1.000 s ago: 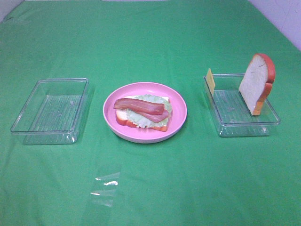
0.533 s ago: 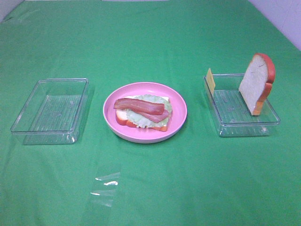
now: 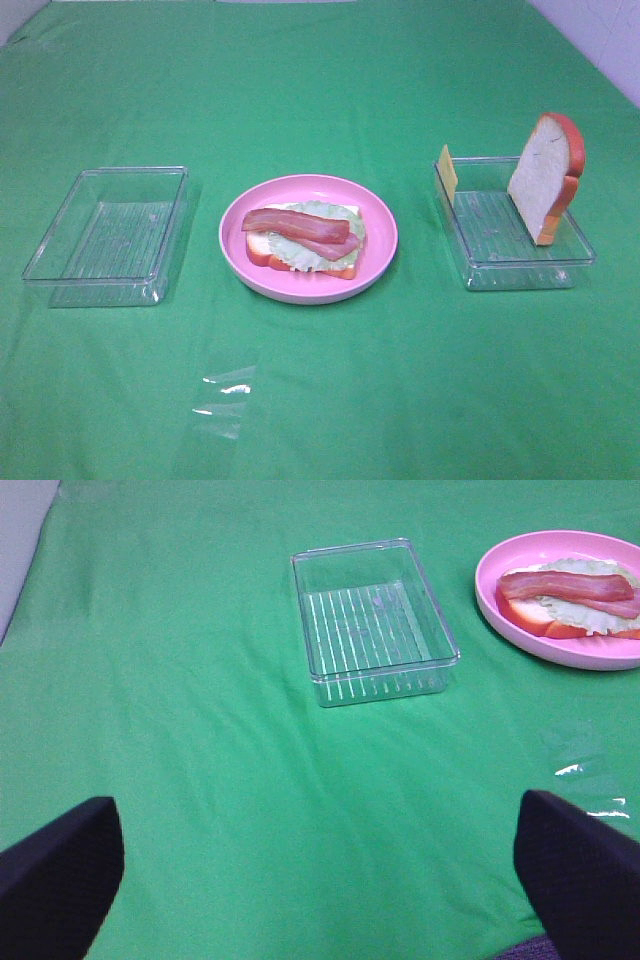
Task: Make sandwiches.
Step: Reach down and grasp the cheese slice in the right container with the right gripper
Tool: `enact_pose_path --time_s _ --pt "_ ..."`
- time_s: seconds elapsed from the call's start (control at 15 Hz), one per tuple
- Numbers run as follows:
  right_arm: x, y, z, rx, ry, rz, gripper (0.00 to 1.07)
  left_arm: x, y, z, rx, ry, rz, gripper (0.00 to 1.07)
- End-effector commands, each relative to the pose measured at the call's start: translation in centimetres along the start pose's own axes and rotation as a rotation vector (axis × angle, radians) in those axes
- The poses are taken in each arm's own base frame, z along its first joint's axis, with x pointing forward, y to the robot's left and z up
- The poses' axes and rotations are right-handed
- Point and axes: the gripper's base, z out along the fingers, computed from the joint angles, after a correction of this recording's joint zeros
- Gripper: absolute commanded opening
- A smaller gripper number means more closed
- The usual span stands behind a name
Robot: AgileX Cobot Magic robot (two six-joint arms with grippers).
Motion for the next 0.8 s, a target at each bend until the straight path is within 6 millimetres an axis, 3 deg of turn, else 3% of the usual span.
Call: enact_pose_path --time_s 0.07,0.2,0.27,0.4,0.47,0.53,0.8 --pt "-3.8 0.3 0.6 -0.02 0.122 0.01 0.82 0.1 -0.1 -0.1 0.007 -0.022 -0.007 0.98" --pt "-7.8 0.4 1.9 -0.027 0.22 0.005 0.82 0.1 -0.1 -0.1 0.012 -0.022 -0.01 0.98" --pt "-8.8 0.4 2.4 -0.024 0.241 -0.003 0.82 0.1 -0.1 -0.1 0.013 -0.022 -0.01 0.98" --pt "-12.7 0.3 4.7 -0.019 0.326 -0.062 0.82 0.1 -0.1 -0.1 0.013 -0.022 -0.01 0.98" --pt "-15.0 0.5 6.2 -0.042 0.37 -0.063 0.82 0.1 -0.1 -0.1 0.013 -0.022 -0.01 0.98" --pt "-19.0 1.5 9.9 -0.159 0.444 -0.085 0.82 0.1 -0.1 -0.1 0.013 -0.022 -0.01 0.98" --pt "-23.3 3.4 15.2 -0.237 0.498 -0.083 0.82 0.1 -0.1 -0.1 0.013 -0.022 -0.01 0.98"
